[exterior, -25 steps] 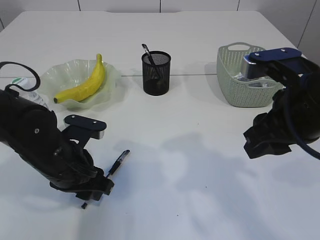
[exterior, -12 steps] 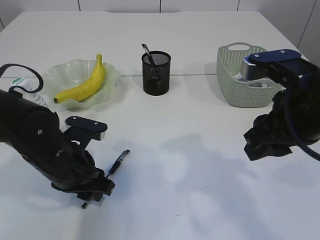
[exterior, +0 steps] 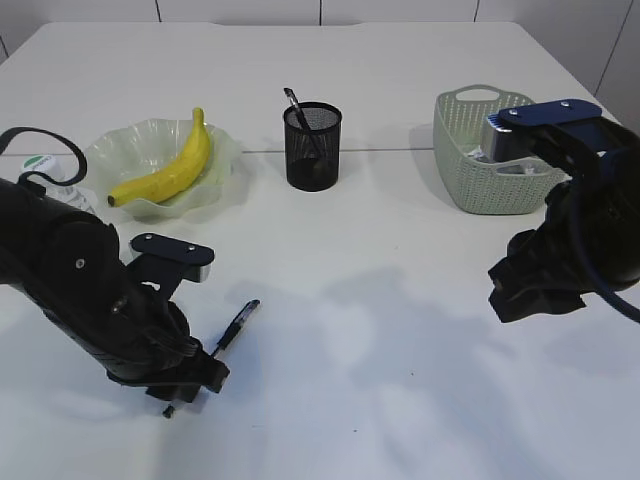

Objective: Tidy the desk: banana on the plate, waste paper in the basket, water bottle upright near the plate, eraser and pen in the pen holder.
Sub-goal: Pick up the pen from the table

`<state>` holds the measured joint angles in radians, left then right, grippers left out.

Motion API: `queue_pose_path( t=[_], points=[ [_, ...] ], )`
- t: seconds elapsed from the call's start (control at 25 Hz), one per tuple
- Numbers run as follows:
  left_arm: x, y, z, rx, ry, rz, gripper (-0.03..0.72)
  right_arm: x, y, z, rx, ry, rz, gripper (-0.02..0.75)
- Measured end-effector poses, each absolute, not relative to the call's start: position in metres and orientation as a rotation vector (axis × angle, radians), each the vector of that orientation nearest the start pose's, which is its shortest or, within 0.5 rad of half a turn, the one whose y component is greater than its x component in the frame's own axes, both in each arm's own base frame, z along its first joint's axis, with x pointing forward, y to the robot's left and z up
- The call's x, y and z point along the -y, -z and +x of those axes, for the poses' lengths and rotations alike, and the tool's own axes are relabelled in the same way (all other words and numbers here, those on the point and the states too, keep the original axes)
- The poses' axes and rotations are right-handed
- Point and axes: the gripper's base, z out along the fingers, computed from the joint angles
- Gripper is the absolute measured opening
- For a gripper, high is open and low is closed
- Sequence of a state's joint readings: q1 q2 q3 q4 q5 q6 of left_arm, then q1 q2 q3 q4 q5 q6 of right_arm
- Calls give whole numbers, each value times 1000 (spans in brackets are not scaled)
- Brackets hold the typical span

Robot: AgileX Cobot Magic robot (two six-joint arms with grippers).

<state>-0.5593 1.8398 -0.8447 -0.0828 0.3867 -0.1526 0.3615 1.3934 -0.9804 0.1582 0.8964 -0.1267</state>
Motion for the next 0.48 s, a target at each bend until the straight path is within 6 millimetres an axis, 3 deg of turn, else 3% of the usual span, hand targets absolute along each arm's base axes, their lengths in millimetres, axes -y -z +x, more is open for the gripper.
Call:
queue_pose_path(
  t=[0.48],
  points=[
    [166, -113, 260, -2858, 194, 483, 36, -104, -264, 243, -2744, -256, -573, 270]
  ],
)
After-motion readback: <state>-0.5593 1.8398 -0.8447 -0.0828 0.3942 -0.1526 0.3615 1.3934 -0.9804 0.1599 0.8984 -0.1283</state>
